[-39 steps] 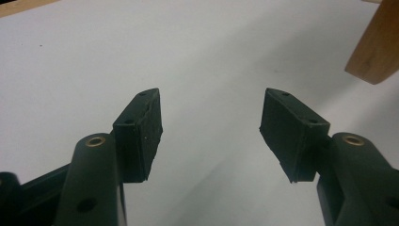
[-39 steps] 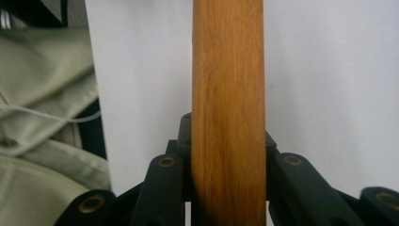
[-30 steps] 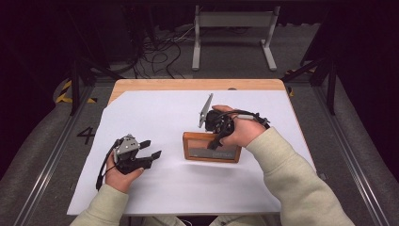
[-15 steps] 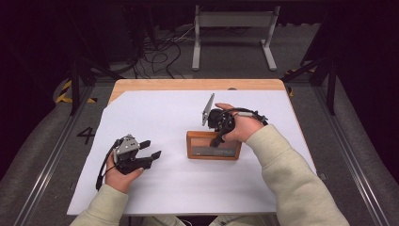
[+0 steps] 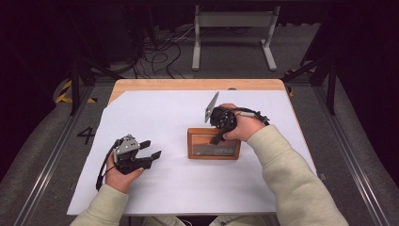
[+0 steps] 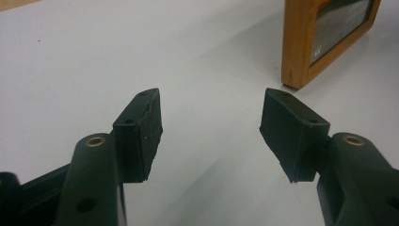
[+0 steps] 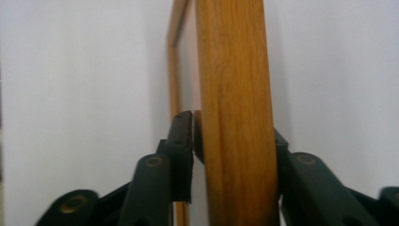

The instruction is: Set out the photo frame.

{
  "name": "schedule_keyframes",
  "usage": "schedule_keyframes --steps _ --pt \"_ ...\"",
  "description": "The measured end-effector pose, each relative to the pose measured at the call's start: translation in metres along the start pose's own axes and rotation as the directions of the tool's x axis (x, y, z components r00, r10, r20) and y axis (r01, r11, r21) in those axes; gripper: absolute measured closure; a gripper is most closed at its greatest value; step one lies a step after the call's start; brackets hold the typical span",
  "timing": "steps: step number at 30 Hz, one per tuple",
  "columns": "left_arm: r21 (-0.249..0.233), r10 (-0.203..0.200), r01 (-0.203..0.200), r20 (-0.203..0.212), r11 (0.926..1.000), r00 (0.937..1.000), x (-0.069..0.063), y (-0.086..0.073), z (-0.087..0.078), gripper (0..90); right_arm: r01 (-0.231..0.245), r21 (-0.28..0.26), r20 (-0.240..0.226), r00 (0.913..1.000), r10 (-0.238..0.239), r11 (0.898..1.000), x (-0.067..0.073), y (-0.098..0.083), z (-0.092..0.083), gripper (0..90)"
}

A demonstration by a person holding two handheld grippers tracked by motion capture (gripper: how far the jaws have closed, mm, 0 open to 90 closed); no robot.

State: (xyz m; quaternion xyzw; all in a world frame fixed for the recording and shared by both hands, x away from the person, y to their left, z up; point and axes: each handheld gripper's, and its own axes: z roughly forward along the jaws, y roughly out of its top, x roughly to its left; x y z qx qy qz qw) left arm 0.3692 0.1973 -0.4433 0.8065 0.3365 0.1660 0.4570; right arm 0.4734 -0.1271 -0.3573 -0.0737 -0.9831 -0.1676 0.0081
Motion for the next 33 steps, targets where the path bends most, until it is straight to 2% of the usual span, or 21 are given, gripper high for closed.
schedule_keyframes --steps 2,4,6,9,11,13,16,18,19,22,26,30,33 --pt "-0.001 -0.001 0.001 -0.002 1.0000 1.0000 0.000 0.000 0.000 39.4 -0.028 -0.011 0.032 0.9991 0.028 1.000 -0.003 -0.003 0.000 54.9" --pt "0.000 -0.003 0.003 0.002 1.0000 1.0000 0.001 0.000 0.000 39.4 -0.038 -0.018 0.036 0.9986 0.039 0.999 -0.005 -0.006 0.001 50.3" --pt "0.001 -0.004 0.004 0.001 1.0000 1.0000 0.001 0.000 0.000 39.3 -0.056 -0.033 0.057 0.9967 0.058 0.998 -0.006 -0.008 0.002 41.0" --pt "-0.002 -0.007 0.007 0.004 1.0000 1.0000 0.001 0.000 0.001 39.3 -0.074 -0.057 0.095 0.9923 0.079 0.996 -0.008 -0.010 0.001 33.3" --pt "-0.001 -0.006 0.006 0.004 1.0000 1.0000 0.001 0.000 0.002 39.3 -0.086 -0.074 0.105 0.9901 0.093 0.994 -0.008 -0.012 0.000 28.0" --pt "-0.001 -0.004 0.004 0.005 1.0000 1.0000 0.001 0.000 0.002 39.3 -0.092 -0.086 0.108 0.9890 0.101 0.992 -0.008 -0.014 -0.002 26.3" --pt "-0.005 -0.014 0.014 0.008 0.9999 0.9999 0.001 0.001 0.003 39.3 -0.096 -0.148 0.155 0.9808 0.119 0.984 -0.003 -0.020 -0.012 21.8" --pt "-0.006 -0.013 0.014 0.008 0.9999 0.9999 0.002 0.001 0.002 39.3 -0.097 -0.161 0.160 0.9794 0.123 0.982 -0.001 -0.021 -0.015 21.1" --pt "-0.010 -0.013 0.013 0.006 0.9999 0.9999 0.002 0.001 0.001 39.0 -0.116 -0.194 0.168 0.9742 0.150 0.974 0.005 -0.025 -0.022 19.0" --pt "-0.017 -0.013 0.013 -0.001 0.9998 0.9999 0.005 0.002 -0.002 38.2 -0.112 -0.218 0.191 0.9693 0.155 0.970 0.009 -0.030 -0.029 17.6" --pt "-0.031 -0.023 0.023 -0.008 0.9993 0.9997 0.007 0.000 -0.011 37.2 -0.122 -0.275 0.215 0.9592 0.184 0.954 0.020 -0.044 -0.044 13.9" --pt "-0.045 -0.030 0.030 -0.005 0.9986 0.9995 0.006 -0.002 -0.020 36.4 -0.200 -0.334 0.215 0.9353 0.281 0.921 0.028 -0.065 -0.055 9.2" --pt "-0.051 -0.024 0.024 0.001 0.9984 0.9997 0.006 -0.003 -0.023 35.8 -0.235 -0.368 0.208 0.9220 0.326 0.900 0.033 -0.079 -0.060 8.3"
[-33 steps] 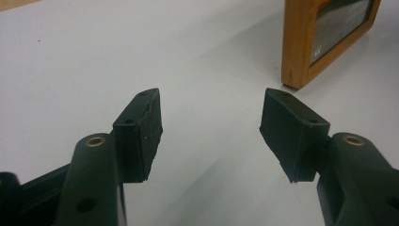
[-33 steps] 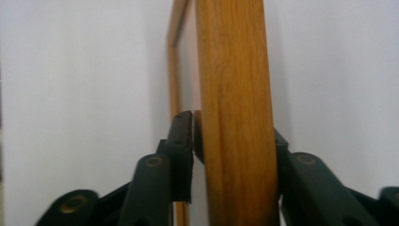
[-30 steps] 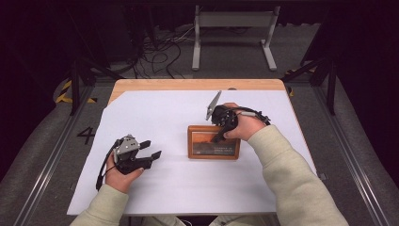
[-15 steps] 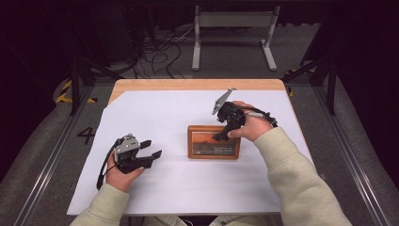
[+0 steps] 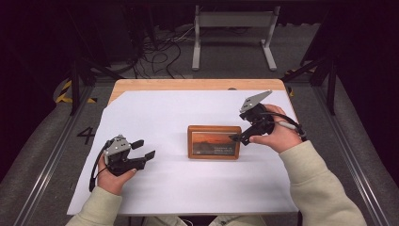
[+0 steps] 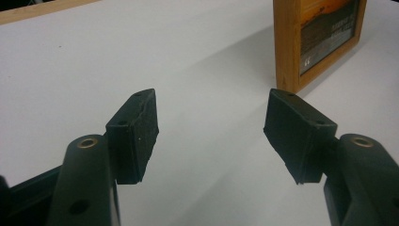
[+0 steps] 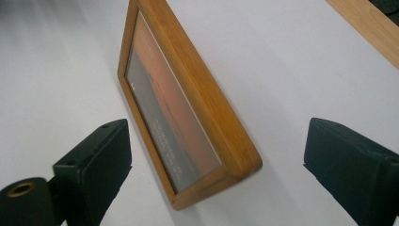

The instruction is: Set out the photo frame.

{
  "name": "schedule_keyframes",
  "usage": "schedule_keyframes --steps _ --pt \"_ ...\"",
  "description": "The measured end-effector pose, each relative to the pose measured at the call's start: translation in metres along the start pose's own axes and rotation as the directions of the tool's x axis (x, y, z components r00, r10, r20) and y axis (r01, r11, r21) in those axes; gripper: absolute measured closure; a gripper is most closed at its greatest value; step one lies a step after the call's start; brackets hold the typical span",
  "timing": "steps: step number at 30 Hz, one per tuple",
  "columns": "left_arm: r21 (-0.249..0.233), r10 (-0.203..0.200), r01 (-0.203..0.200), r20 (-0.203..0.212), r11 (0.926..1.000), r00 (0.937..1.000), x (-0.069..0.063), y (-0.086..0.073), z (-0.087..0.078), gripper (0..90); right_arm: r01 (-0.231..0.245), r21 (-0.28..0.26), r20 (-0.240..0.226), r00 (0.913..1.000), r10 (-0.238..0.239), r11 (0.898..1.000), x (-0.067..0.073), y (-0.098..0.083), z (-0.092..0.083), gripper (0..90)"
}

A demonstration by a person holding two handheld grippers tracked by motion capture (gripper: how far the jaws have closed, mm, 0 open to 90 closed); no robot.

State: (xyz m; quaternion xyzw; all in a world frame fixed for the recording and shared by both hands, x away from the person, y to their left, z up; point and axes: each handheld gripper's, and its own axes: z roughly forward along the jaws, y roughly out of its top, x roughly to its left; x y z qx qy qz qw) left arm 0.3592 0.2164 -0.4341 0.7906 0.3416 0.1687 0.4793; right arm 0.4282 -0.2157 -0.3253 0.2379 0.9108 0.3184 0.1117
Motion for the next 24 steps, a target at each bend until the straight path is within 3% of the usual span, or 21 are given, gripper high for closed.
schedule_keyframes --steps 1,2,4,15,24 --pt "0.000 0.000 0.000 0.000 1.0000 1.0000 0.000 0.000 0.000 35.7 0.000 0.000 0.000 1.0000 0.000 1.000 0.000 0.000 0.000 8.3" --pt "-0.009 0.000 0.000 -0.005 1.0000 1.0000 0.000 0.000 -0.001 35.7 -0.058 -0.033 0.003 0.9983 0.058 0.998 -0.001 -0.010 -0.008 5.8" --pt "-0.020 -0.001 0.001 -0.003 0.9998 1.0000 0.000 0.001 -0.002 35.7 -0.085 -0.042 -0.001 0.9964 0.085 0.995 0.000 -0.017 -0.013 5.9" --pt "-0.018 0.013 -0.013 0.005 0.9998 0.9999 -0.003 0.000 0.002 35.6 -0.118 -0.118 0.091 0.9875 0.129 0.986 0.003 -0.057 -0.029 6.1" --pt "-0.020 0.015 -0.015 0.006 0.9997 0.9999 0.001 -0.003 0.002 35.2 -0.152 -0.166 0.119 0.9778 0.172 0.974 0.009 -0.092 -0.027 5.4"
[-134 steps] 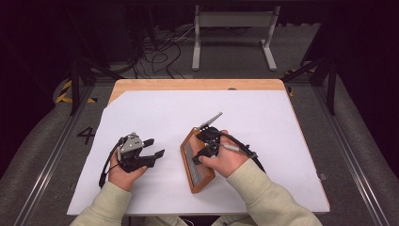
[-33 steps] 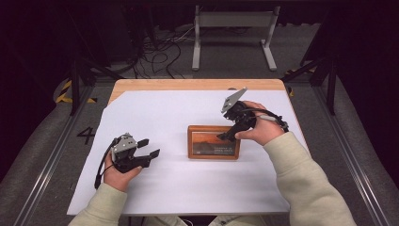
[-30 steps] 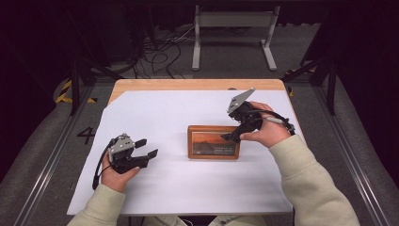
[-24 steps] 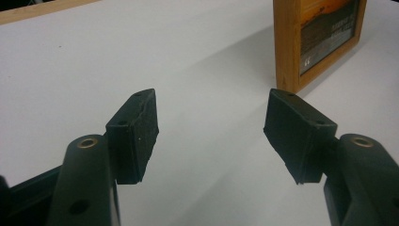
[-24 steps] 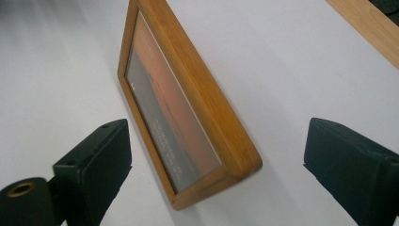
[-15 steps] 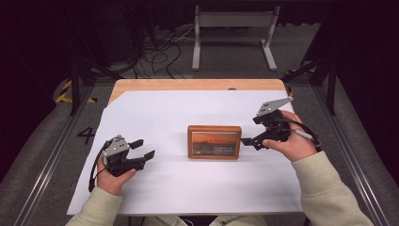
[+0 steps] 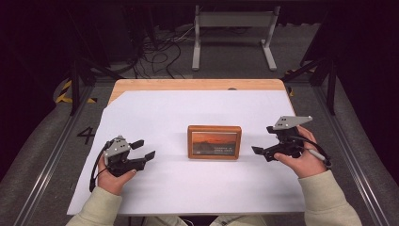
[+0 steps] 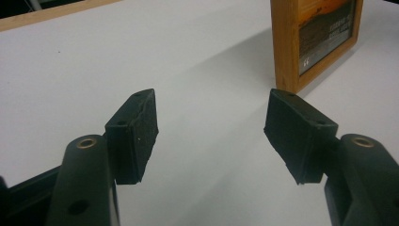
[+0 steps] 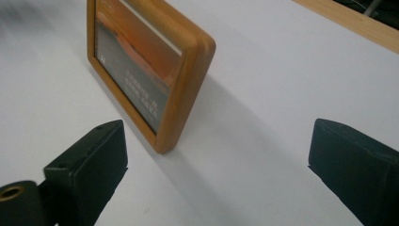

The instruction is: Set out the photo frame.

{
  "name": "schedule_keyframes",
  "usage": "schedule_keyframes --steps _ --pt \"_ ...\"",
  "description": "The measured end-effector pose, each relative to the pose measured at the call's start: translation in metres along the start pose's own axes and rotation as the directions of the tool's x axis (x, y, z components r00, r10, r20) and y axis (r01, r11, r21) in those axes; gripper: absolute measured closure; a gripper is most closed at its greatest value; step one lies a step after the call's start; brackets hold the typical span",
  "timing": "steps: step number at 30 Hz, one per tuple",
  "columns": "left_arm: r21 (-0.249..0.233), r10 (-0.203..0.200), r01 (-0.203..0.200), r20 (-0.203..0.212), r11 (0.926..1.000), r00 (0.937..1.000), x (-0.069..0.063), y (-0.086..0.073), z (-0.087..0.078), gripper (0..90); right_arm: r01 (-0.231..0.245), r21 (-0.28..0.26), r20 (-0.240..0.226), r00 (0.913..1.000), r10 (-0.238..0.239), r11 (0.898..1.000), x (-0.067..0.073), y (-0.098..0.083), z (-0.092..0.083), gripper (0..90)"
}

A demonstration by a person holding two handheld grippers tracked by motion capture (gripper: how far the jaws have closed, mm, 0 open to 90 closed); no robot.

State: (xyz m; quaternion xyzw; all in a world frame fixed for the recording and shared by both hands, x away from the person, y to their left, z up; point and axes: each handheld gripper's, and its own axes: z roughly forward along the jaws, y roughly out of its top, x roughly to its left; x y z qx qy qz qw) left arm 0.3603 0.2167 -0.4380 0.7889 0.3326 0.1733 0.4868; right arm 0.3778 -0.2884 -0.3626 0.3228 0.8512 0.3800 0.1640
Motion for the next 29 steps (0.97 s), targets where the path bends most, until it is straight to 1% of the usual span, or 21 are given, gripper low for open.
schedule_keyframes --steps 1,3,4,6,8,9,10,11,14,16,17,19,20,21,22,26,29 --pt "0.000 0.002 -0.002 0.000 1.0000 1.0000 0.000 0.000 0.000 35.1 -0.007 0.004 -0.007 0.9999 0.007 1.000 0.000 -0.005 0.002 5.1" --pt "0.003 0.001 -0.001 0.000 1.0000 1.0000 -0.001 0.000 0.001 34.8 -0.011 0.004 -0.007 0.9999 0.011 1.000 0.000 -0.012 0.005 5.1" --pt "0.004 0.010 -0.010 -0.001 0.9999 0.9999 0.000 0.000 0.001 34.7 -0.009 0.000 -0.003 1.0000 0.009 1.000 0.000 -0.015 0.006 5.1" --pt "0.006 0.008 -0.008 -0.002 0.9999 1.0000 -0.001 0.000 0.001 34.6 -0.010 -0.019 -0.001 0.9999 0.010 1.000 0.000 -0.023 0.010 5.1" --pt "0.004 0.006 -0.006 -0.002 1.0000 1.0000 -0.001 -0.001 0.001 34.5 -0.020 -0.040 0.008 0.9998 0.020 0.999 0.001 -0.031 0.013 5.0" --pt "0.005 0.011 -0.011 -0.003 0.9999 0.9999 -0.001 -0.001 0.001 34.5 -0.021 -0.040 0.014 0.9997 0.022 0.999 0.000 -0.035 0.015 5.0" --pt "0.005 0.011 -0.011 -0.001 0.9999 0.9999 -0.001 -0.001 0.001 34.4 -0.022 -0.043 0.023 0.9995 0.023 0.999 0.000 -0.038 0.017 5.0" --pt "0.006 0.011 -0.011 0.000 0.9999 0.9999 0.000 -0.001 0.001 34.4 -0.022 -0.058 0.035 0.9991 0.024 0.998 0.000 -0.042 0.018 5.0" --pt "0.008 0.007 -0.007 0.002 0.9999 1.0000 0.000 -0.001 0.000 34.3 -0.055 -0.093 0.035 0.9977 0.058 0.994 -0.001 -0.052 0.022 4.5" --pt "0.008 0.011 -0.011 0.003 0.9999 0.9999 0.000 -0.001 0.001 34.3 -0.067 -0.114 0.054 0.9958 0.073 0.991 -0.003 -0.060 0.026 3.8" --pt "0.008 0.007 -0.007 0.005 0.9999 1.0000 -0.001 -0.001 0.001 34.3 -0.077 -0.119 0.052 0.9951 0.084 0.990 -0.004 -0.064 0.028 3.9" --pt "0.015 0.011 -0.011 0.005 0.9998 0.9999 0.000 -0.001 0.002 34.2 -0.089 -0.140 0.068 0.9928 0.099 0.986 -0.007 -0.069 0.029 4.3" --pt "0.022 0.005 -0.005 0.007 0.9997 1.0000 -0.001 -0.002 0.002 34.1 -0.101 -0.143 0.070 0.9912 0.112 0.985 -0.009 -0.072 0.030 4.5" --pt "0.026 0.017 -0.017 0.001 0.9995 0.9999 0.000 -0.002 0.003 34.1 -0.113 -0.140 0.075 0.9895 0.124 0.984 -0.011 -0.074 0.031 4.5" --pt "0.031 0.011 -0.011 0.001 0.9995 0.9999 -0.001 -0.002 0.004 34.0 -0.120 -0.138 0.080 0.9880 0.132 0.983 -0.012 -0.076 0.032 4.6" --pt "0.034 0.005 -0.005 0.007 0.9994 1.0000 -0.001 -0.002 0.005 33.7 -0.115 -0.135 0.084 0.9883 0.127 0.984 -0.013 -0.078 0.033 4.6" --pt "0.036 0.008 -0.008 0.010 0.9993 0.9999 0.000 -0.002 0.006 33.5 -0.110 -0.135 0.085 0.9889 0.122 0.985 -0.013 -0.078 0.032 4.5"
